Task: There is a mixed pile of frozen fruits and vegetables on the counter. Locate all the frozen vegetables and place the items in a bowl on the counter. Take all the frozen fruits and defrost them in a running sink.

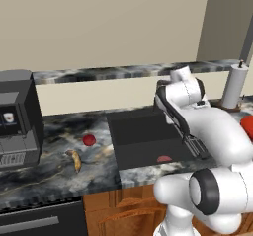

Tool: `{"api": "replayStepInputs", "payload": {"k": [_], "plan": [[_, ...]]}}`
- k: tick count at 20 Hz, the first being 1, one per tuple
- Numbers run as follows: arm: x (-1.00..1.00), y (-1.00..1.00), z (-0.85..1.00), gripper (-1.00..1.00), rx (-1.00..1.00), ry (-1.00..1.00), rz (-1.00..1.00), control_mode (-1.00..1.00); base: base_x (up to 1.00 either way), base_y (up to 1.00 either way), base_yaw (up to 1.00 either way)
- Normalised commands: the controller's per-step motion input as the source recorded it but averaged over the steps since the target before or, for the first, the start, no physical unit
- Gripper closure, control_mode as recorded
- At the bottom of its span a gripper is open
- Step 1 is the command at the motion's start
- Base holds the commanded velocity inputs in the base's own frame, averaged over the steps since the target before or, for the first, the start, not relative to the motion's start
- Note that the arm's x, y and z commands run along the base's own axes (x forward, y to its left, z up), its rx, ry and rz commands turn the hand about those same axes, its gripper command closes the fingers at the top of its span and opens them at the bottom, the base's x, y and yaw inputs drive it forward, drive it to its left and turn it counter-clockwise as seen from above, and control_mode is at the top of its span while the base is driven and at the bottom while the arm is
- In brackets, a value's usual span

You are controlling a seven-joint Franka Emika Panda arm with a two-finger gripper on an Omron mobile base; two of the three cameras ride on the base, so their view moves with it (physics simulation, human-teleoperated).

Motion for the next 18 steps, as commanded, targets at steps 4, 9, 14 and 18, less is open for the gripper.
{"api": "replayStepInputs", "payload": {"k": [4,9,14,18], "plan": [[0.14,-0.92,0.02,1.0,0.0,0.06,-0.13,-1.0,0.0,0.0,0.0],[0.14,-0.95,0.07,1.0,0.0,0.07,-0.12,-1.0,0.0,0.0,0.0],[0.23,-0.93,0.01,1.0,0.03,0.06,-0.1,-1.0,0.0,0.0,0.0],[0.21,-0.95,0.0,1.0,0.07,0.04,-0.06,-1.0,0.0,0.0,0.0]]}}
